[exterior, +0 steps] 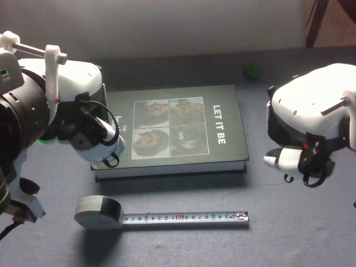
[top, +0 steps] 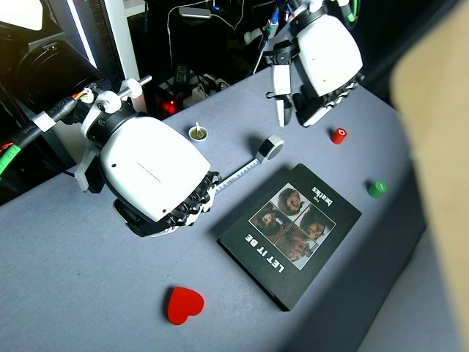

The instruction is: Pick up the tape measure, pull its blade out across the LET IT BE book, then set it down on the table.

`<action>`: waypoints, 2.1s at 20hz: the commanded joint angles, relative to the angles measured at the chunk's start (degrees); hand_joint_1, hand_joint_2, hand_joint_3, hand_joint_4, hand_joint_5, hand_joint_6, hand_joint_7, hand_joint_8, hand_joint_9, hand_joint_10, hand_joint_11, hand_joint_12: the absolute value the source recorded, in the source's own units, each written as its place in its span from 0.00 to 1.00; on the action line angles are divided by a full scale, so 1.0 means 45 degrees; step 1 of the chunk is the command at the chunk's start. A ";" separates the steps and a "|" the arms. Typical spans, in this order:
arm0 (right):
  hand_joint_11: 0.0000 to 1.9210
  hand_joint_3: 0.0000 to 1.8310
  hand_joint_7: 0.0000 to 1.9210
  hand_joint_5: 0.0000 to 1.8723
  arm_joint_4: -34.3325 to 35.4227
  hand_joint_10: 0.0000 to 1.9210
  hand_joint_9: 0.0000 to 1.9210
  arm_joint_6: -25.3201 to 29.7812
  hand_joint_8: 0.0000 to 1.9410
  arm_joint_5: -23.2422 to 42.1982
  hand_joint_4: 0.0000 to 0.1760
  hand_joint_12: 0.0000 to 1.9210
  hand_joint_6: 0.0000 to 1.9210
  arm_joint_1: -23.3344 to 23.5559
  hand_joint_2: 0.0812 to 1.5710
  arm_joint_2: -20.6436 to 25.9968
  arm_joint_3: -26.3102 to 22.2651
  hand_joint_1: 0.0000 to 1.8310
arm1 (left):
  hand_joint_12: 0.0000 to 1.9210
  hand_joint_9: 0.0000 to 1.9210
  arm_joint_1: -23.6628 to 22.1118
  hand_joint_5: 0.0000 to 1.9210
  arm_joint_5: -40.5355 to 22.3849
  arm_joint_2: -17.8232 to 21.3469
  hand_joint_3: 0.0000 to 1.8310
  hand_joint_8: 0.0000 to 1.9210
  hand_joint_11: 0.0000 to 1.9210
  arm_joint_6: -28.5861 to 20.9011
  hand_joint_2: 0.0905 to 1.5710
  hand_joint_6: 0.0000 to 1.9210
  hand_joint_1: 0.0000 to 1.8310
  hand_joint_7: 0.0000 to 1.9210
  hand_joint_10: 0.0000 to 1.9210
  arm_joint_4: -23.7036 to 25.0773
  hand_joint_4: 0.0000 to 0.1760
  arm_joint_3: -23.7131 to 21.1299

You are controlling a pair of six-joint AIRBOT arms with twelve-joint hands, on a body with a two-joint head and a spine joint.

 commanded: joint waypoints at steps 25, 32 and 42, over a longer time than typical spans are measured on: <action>0.00 0.00 0.08 0.06 -0.0980 0.00 0.07 -0.0195 0.00 -0.0042 0.24 0.23 0.00 0.0013 0.71 0.0093 -0.0153 0.00 | 0.38 0.23 0.1467 0.24 0.8209 0.2315 0.00 0.00 0.09 -0.9216 0.65 0.00 0.57 0.25 0.00 0.7958 0.00 0.1142; 0.00 0.00 0.08 0.06 -0.0981 0.00 0.07 -0.0255 0.00 -0.0044 0.24 0.25 0.00 -0.0015 0.71 0.0101 -0.0176 0.00 | 0.38 0.25 0.4420 0.27 1.0495 0.3357 0.00 0.00 0.13 -2.3619 0.65 0.00 0.58 0.28 0.00 1.9080 0.00 0.1584; 0.00 0.00 0.08 0.07 -0.0984 0.00 0.07 -0.0281 0.00 -0.0018 0.24 0.25 0.00 -0.0019 0.71 0.0107 -0.0205 0.00 | 0.37 0.27 1.0754 0.27 0.4573 0.3140 0.00 0.00 0.13 -2.8924 0.65 0.00 0.59 0.29 0.01 2.2861 0.00 0.1986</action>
